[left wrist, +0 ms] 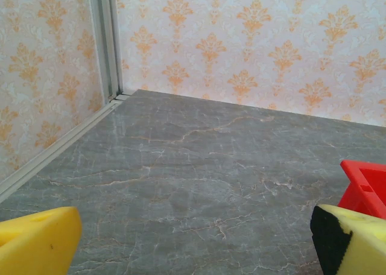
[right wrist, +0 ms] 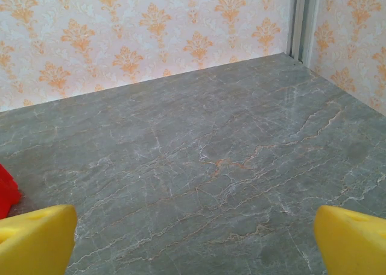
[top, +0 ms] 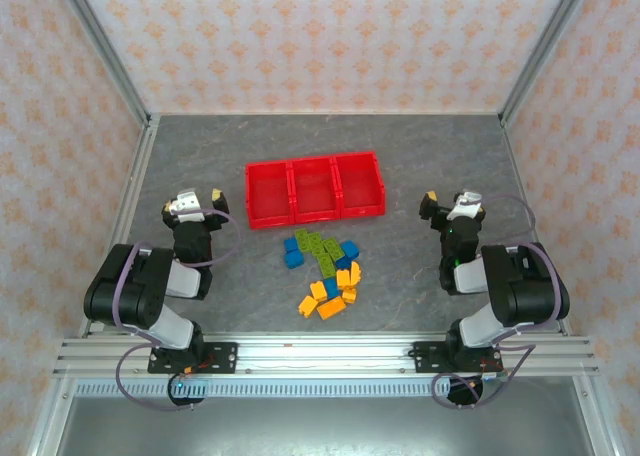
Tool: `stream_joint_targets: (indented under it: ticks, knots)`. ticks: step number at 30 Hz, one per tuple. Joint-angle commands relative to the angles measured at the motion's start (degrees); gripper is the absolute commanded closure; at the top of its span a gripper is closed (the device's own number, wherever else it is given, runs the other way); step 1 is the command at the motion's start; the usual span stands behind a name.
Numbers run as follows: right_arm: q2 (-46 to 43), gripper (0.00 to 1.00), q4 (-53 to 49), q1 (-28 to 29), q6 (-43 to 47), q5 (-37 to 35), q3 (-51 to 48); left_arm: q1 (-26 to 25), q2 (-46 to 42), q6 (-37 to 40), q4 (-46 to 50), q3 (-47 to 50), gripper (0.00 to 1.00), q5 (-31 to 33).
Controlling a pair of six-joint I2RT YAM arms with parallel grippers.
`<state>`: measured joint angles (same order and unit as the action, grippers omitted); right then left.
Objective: Sort the legos into containers by color
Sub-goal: Pick up the lego from the center of the table.
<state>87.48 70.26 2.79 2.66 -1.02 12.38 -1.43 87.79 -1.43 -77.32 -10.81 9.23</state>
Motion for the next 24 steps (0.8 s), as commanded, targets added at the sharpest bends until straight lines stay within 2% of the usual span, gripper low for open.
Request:
stream_joint_targets:
  ticks: [1, 9, 22, 23, 24]
  knots:
    - [-0.4, 0.00, 0.4, -0.3, 0.0, 0.4, 0.9, 0.6, 0.3, 0.0, 0.8, -1.2, 0.01, -1.5]
    - [-0.4, 0.00, 0.2, -0.8, -1.1, -0.9, 1.1, 1.8, 0.2, -0.1, 2.1, -1.7, 0.01, -5.9]
    - [-0.3, 0.00, -0.1, -0.8, -1.2, -1.0, 1.2, 1.8, 0.3, 0.0, 2.1, -1.8, 0.01, -5.9]
    - [-0.5, 0.00, 0.4, -0.7, -1.2, -1.4, 0.9, 1.8, 0.2, 0.0, 2.0, -1.7, 0.01, -5.8]
    - [-1.1, 0.00, 1.2, -0.3, -2.0, -5.0, 0.3, 1.6, 0.2, 0.1, 1.7, -1.6, 0.01, -5.5]
